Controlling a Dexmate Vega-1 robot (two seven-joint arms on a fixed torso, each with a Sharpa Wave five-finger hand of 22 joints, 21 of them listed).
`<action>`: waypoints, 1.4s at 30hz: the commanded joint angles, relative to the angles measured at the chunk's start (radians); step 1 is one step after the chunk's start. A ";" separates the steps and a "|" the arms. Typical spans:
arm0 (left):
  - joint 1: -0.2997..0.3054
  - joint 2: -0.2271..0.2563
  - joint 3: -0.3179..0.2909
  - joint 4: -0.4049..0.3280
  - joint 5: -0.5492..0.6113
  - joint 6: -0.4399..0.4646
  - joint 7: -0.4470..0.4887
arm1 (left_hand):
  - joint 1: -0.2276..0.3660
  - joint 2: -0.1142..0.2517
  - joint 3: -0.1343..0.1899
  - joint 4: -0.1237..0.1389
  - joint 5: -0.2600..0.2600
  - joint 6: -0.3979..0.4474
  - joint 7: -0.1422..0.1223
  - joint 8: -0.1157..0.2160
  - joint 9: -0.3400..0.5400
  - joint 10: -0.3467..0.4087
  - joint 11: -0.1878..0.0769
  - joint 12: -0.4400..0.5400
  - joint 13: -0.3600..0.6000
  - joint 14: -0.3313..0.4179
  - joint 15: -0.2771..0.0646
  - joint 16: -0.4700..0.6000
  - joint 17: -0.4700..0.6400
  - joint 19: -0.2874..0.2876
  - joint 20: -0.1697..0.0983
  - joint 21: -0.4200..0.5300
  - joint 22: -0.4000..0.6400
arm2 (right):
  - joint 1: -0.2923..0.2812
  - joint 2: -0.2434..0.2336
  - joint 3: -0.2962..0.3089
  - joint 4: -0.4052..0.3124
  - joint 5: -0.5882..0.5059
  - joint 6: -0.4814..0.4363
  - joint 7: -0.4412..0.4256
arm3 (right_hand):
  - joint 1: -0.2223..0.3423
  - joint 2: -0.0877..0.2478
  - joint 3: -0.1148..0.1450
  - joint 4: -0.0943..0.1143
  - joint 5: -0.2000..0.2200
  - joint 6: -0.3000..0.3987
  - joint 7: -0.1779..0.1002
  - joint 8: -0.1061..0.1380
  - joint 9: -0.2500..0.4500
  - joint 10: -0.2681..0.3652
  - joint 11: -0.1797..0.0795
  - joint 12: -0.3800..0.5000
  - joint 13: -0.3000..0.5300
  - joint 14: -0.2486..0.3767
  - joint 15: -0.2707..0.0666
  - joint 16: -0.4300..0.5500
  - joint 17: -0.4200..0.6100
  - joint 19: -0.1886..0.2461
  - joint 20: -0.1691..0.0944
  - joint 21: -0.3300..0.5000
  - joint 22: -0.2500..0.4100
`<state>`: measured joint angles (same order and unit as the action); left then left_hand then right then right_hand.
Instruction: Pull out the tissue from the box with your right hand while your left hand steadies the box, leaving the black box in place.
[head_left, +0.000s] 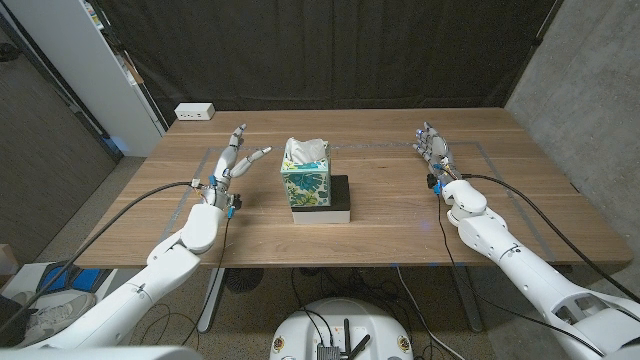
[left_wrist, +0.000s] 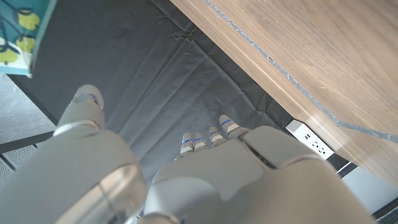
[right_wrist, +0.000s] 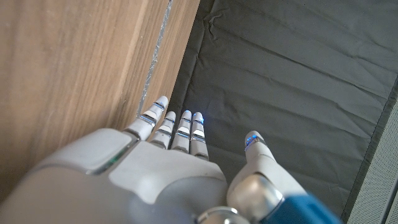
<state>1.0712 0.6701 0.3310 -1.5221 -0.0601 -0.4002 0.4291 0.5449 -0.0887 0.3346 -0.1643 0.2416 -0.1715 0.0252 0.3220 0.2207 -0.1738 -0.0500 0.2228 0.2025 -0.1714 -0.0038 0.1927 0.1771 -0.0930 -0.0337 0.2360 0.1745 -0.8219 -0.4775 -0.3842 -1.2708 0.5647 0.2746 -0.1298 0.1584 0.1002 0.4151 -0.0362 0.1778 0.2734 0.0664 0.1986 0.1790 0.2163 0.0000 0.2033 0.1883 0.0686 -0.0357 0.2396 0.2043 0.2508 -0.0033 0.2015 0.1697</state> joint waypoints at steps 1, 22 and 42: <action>0.063 0.020 -0.026 -0.063 0.003 0.019 0.006 | 0.011 0.002 -0.003 -0.001 -0.004 -0.336 0.003 0.008 0.003 -0.214 -0.003 0.004 0.004 -0.157 -0.006 -0.003 0.000 0.006 -0.037 -0.004 0.004 | -0.017 0.002 0.008 -0.013 0.000 0.010 -0.016 | 0.012 0.005 0.001 -0.004 0.000 0.002 0.001 -0.001 0.002 0.008 0.002 -0.001 0.005 0.005 0.003 -0.005 0.003 -0.002 0.006 -0.003 0.004; 0.141 0.024 -0.065 -0.127 0.027 -0.002 0.022 | 0.017 0.004 -0.003 0.001 -0.017 -0.334 0.003 0.013 0.002 -0.213 0.000 0.001 0.004 -0.155 -0.005 -0.005 0.000 0.008 -0.037 -0.008 0.004 | 0.012 0.025 -0.005 0.020 -0.008 0.021 -0.007 | 0.010 0.006 -0.002 -0.011 0.000 0.003 0.003 -0.002 0.003 0.009 0.002 -0.002 0.005 0.007 0.004 -0.007 0.003 -0.003 0.006 -0.004 0.004; 0.201 0.029 -0.095 -0.152 0.021 -0.028 0.002 | 0.022 0.005 -0.004 0.001 -0.027 -0.333 0.003 0.018 0.001 -0.210 0.000 0.000 0.004 -0.153 -0.006 -0.005 0.000 0.012 -0.036 -0.011 0.005 | 0.012 0.038 -0.015 0.013 -0.020 0.012 -0.032 | 0.008 0.009 -0.004 -0.016 -0.001 0.004 0.004 -0.003 0.003 0.010 0.002 -0.004 0.005 0.008 0.005 -0.008 0.004 -0.005 0.007 -0.005 0.004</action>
<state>1.2457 0.6982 0.2483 -1.6629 -0.0362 -0.4082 0.4474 0.5580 -0.0836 0.3345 -0.1643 0.2166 -0.1715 0.0251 0.3296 0.2183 -0.1738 -0.0500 0.2228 0.2024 -0.1715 -0.0039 0.1886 0.1772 -0.0840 -0.0319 0.2284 0.1744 -0.8077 -0.4470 -0.3952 -1.2520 0.5498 0.2923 -0.1469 0.1691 0.1108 0.4109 -0.0486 0.1778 0.2733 0.0663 0.1986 0.1789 0.2163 0.0000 0.1995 0.1882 0.0704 -0.0339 0.2316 0.2046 0.2451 0.0021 0.2015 0.1697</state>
